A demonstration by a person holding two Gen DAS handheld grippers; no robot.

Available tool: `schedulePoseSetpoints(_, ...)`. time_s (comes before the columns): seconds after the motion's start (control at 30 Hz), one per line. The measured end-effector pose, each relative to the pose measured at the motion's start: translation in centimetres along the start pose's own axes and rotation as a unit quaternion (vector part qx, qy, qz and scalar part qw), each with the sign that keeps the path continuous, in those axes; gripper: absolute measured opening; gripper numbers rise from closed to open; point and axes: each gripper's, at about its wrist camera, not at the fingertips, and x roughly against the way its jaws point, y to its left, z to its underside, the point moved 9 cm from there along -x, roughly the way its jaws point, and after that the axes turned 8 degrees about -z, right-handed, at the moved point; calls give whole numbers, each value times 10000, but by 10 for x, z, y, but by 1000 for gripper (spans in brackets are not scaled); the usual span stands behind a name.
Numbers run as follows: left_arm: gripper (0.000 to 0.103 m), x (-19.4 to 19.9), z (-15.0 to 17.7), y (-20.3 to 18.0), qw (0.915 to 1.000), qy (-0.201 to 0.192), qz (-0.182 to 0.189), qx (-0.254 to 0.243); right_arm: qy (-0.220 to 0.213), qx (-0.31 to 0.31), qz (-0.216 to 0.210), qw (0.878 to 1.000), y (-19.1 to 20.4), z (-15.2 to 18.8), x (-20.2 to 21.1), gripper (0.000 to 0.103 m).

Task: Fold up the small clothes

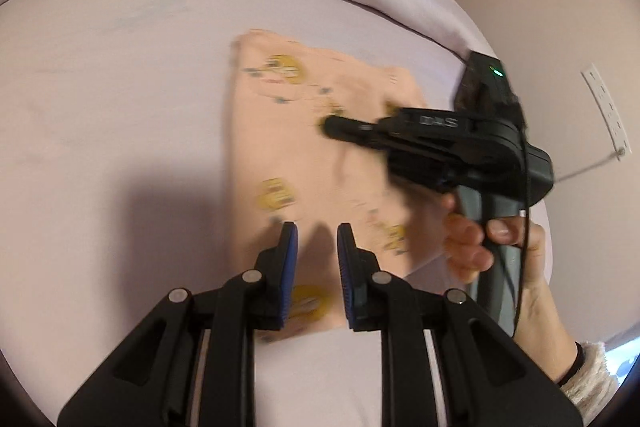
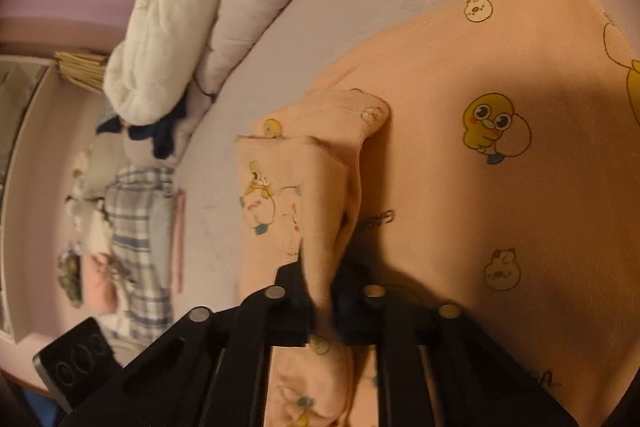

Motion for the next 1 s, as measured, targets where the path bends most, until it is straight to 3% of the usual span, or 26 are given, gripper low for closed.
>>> schedulePoseSetpoints(0.13,19,6,-4,20,9998,-80,-88,150,-164,390,80,9991,16,-5,18,8)
schedulePoseSetpoints(0.3,23,11,6,13,9997,-177,16,145,-507,824,373,9946,33,-33,66,8)
schedulePoseSetpoints(0.53,23,-13,4,-26,9998,-65,120,-145,-790,758,1309,9853,-18,-62,107,8)
schedulePoseSetpoints(0.7,23,-31,-9,-51,9993,-56,137,-338,-613,345,1460,9868,-56,-58,95,8)
schedulePoseSetpoints(0.77,23,-35,-17,-58,9991,-105,125,-392,-782,388,1470,9853,-55,-59,101,11)
schedulePoseSetpoints(0.87,23,-36,-34,-64,9985,-286,72,-463,-1345,908,1752,9711,-35,-60,123,18)
schedulePoseSetpoints(0.9,23,-37,-41,-66,9981,-374,58,-477,-1440,1114,1645,9694,-25,-55,128,18)
schedulePoseSetpoints(1.0,21,-40,-53,-67,9975,-514,65,-470,-1186,1629,1157,9726,2,-30,122,18)
